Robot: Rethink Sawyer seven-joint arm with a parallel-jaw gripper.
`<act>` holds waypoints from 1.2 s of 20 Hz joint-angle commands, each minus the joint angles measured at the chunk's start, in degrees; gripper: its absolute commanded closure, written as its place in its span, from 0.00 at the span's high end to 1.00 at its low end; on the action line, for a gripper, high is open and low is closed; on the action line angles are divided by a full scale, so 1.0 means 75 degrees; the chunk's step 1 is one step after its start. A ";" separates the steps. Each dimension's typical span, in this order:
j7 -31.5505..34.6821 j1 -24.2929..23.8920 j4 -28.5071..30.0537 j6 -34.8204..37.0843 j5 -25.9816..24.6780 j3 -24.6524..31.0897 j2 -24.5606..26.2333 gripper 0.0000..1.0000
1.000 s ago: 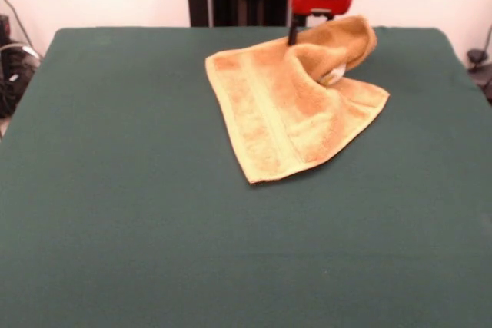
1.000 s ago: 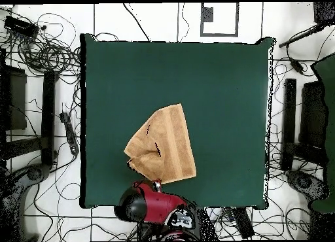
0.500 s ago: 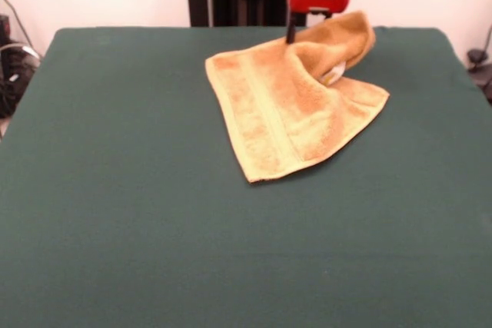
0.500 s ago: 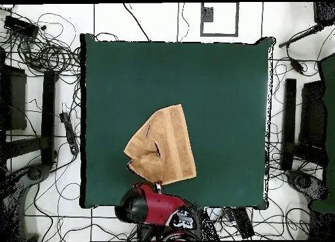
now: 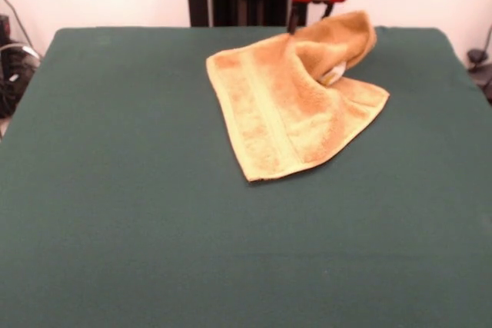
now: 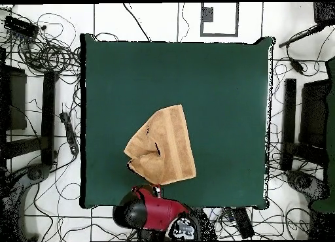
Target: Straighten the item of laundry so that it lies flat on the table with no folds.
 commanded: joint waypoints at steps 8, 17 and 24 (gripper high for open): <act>0.1889 0.0188 0.0398 0.1146 0.0599 0.0725 -0.0476 1.00; 0.1398 -0.0190 0.0195 0.1314 0.0272 0.0810 -0.0471 1.00; 0.0838 -0.0827 -0.0043 0.1767 -0.0079 0.0723 -0.0650 1.00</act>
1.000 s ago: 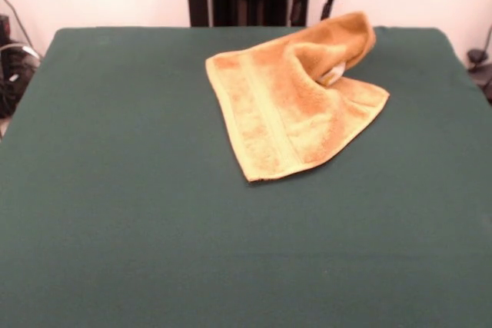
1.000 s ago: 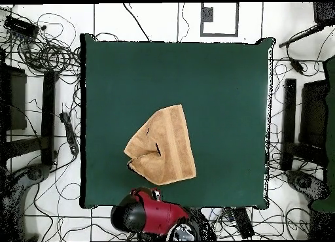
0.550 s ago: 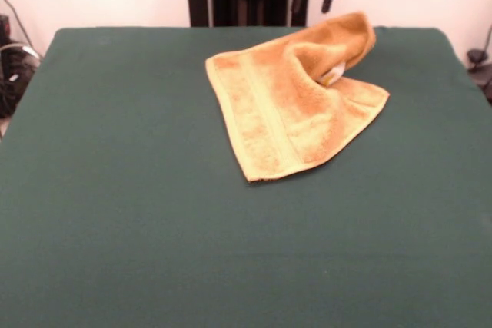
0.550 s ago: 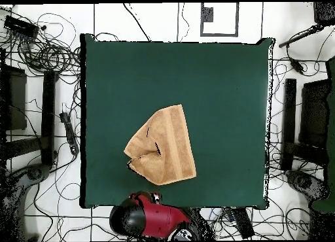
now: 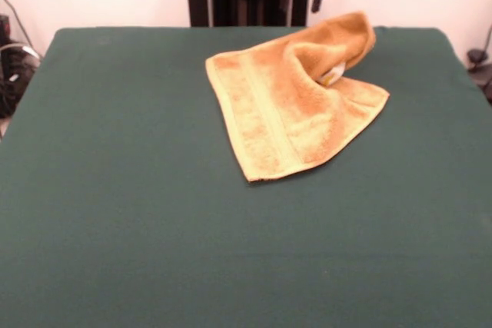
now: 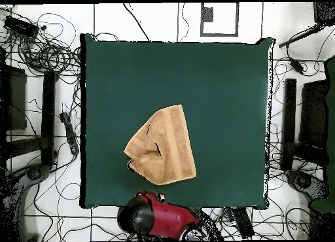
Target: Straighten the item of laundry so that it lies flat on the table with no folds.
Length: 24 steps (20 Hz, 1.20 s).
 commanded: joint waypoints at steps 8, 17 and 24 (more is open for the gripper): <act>0.0496 -0.0679 -0.0880 0.1601 -0.0301 0.0871 -0.0172 1.00; 0.0484 -0.0753 -0.0913 0.1516 -0.0670 0.1011 -0.0117 1.00; 0.0691 -0.0874 -0.1188 0.0727 -0.0874 0.1097 0.0611 1.00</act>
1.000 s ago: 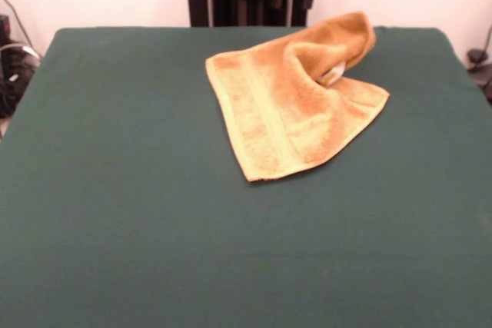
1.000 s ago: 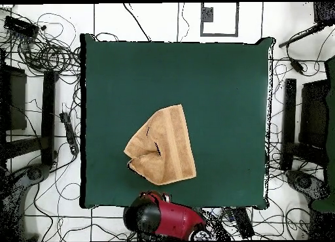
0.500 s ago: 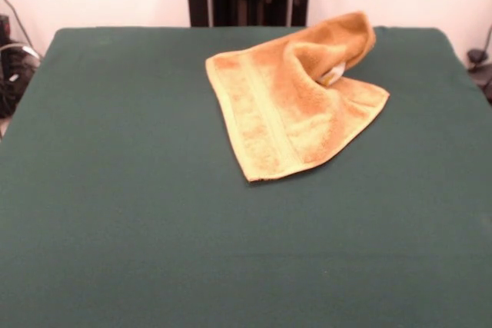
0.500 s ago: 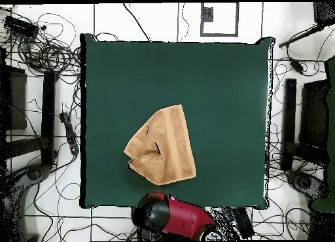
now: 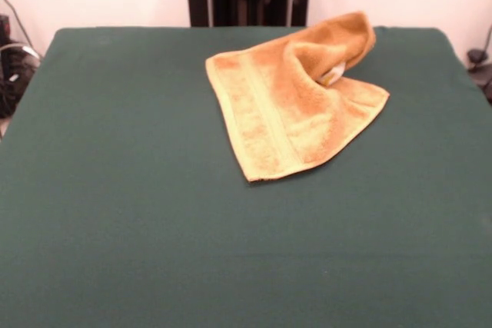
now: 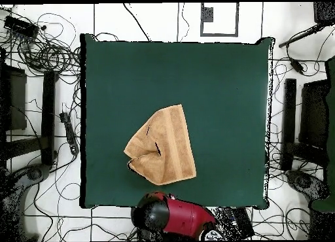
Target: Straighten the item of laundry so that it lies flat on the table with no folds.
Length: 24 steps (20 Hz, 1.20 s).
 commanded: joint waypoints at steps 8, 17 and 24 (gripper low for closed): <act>0.0926 -0.0233 -0.1308 -0.0970 -0.0246 0.1147 0.1769 1.00; 0.1118 -0.0115 -0.1908 -0.2167 -0.0473 0.1083 0.3020 1.00; 0.1219 0.0041 -0.2173 -0.2632 -0.0593 0.0977 0.3514 1.00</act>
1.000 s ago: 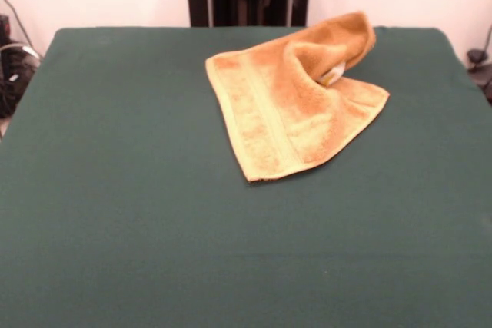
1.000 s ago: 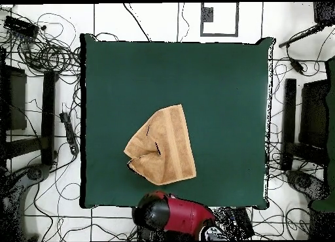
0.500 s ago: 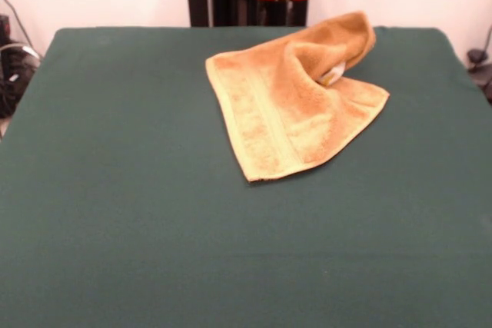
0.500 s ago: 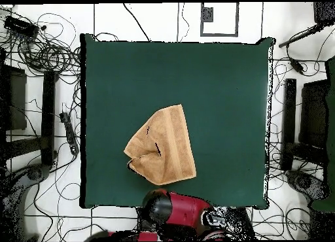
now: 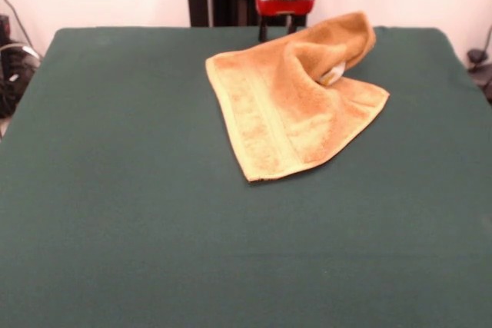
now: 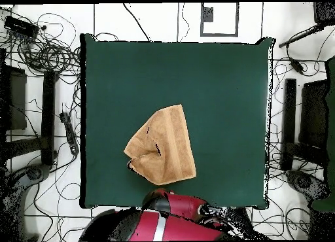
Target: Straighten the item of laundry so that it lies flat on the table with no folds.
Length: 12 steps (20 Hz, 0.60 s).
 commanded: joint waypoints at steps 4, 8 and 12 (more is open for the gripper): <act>0.1265 0.0309 -0.1538 -0.1308 0.0001 0.0803 0.1467 1.00; 0.1253 0.0306 -0.1539 -0.1311 -0.0027 0.0801 0.1453 1.00; 0.1255 0.0288 -0.1506 -0.1226 -0.0020 0.0811 0.1392 1.00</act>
